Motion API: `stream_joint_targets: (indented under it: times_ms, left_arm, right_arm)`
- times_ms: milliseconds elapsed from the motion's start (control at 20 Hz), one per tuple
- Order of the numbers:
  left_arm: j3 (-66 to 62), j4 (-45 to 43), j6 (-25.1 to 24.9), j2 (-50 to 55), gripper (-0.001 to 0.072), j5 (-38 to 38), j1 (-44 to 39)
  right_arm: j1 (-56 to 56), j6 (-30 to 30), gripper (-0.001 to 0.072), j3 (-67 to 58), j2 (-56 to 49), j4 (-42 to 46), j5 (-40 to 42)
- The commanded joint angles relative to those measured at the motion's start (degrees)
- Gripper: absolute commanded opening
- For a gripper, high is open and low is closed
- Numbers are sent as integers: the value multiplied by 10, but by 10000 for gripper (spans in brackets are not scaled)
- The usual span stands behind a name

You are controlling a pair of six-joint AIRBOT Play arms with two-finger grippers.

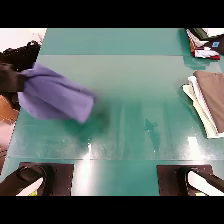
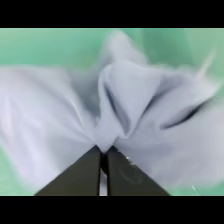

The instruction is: Fold the shirts.

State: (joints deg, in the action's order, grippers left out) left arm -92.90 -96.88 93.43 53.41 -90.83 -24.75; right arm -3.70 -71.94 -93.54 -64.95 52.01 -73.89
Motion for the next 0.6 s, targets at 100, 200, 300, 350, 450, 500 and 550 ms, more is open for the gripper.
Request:
stream_joint_targets:
  times_ms: [100,200,300,350,450,500,550]
  left_arm:
    - [-20,132,-8,142,23,101,-145]
    - [-20,207,-72,202,23,174,-180]
    - [-20,250,-107,250,24,214,-195]
    - [-20,258,-115,267,93,217,-194]
    - [-20,246,-113,280,552,218,-188]
    - [-20,240,-114,280,553,218,-176]
    - [-22,228,-114,279,553,214,-159]
  right_arm:
    - [0,0,19,-18,0,0,2]
    - [0,0,19,-18,0,0,2]
    - [0,0,19,-18,0,1,1]
    - [0,0,19,-18,0,1,-1]
    - [0,0,19,-18,0,1,-6]
    - [0,0,19,-18,0,1,-6]
    - [0,0,19,-18,0,1,-5]
